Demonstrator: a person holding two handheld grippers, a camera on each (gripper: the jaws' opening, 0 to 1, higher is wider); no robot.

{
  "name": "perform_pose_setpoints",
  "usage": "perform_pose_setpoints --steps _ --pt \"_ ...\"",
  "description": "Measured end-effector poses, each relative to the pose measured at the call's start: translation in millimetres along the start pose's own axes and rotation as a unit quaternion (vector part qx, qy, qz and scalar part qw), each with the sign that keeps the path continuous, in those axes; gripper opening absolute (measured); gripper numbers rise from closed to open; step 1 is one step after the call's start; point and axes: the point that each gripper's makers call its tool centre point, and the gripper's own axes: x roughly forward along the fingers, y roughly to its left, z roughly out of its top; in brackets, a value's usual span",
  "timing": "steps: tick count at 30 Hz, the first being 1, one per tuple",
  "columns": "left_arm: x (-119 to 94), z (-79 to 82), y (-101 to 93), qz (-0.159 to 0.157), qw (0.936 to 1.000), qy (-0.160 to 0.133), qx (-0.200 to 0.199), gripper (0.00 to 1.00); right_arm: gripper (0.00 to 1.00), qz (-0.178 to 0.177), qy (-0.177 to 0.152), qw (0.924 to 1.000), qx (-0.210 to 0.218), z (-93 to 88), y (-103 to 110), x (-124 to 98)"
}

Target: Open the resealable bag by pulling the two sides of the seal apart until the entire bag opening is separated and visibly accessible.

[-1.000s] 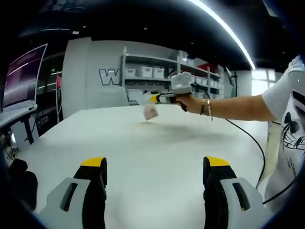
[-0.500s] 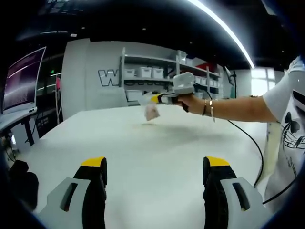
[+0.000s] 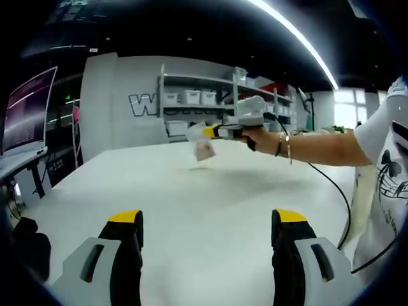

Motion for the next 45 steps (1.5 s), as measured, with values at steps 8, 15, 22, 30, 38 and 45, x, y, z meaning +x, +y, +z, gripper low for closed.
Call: perform_pose_setpoints --steps 8,15,22,30,38,45 --pt "2.0 1.9 -6.6 -0.005 1.0 0.001 0.005 0.81 0.0 0.006 -0.012 0.9998 0.011 2.2 7.7 -16.1" --pt "2.9 3.3 -11.5 -0.009 0.9999 0.002 0.009 0.81 0.0 0.006 -0.021 0.9996 0.017 7.1 8.8 -30.5" --pt "3.1 4.7 -15.5 -0.013 0.9998 0.003 0.013 0.81 0.0 0.007 -0.026 0.9994 0.021 8.2 10.8 -45.1" --pt "6.2 3.0 -18.6 -0.018 0.9997 0.006 0.014 0.81 0.0 0.016 -0.037 0.999 0.018 13.4 21.0 -64.2" --pt "8.2 1.8 -20.8 -0.021 0.9997 0.007 0.014 0.81 0.0 0.031 -0.049 0.9981 0.024 17.8 30.3 -77.9" --pt "9.4 1.6 -24.5 -0.026 0.9995 0.008 0.014 0.81 0.0 0.037 -0.051 0.9974 0.035 15.0 36.3 -86.3"
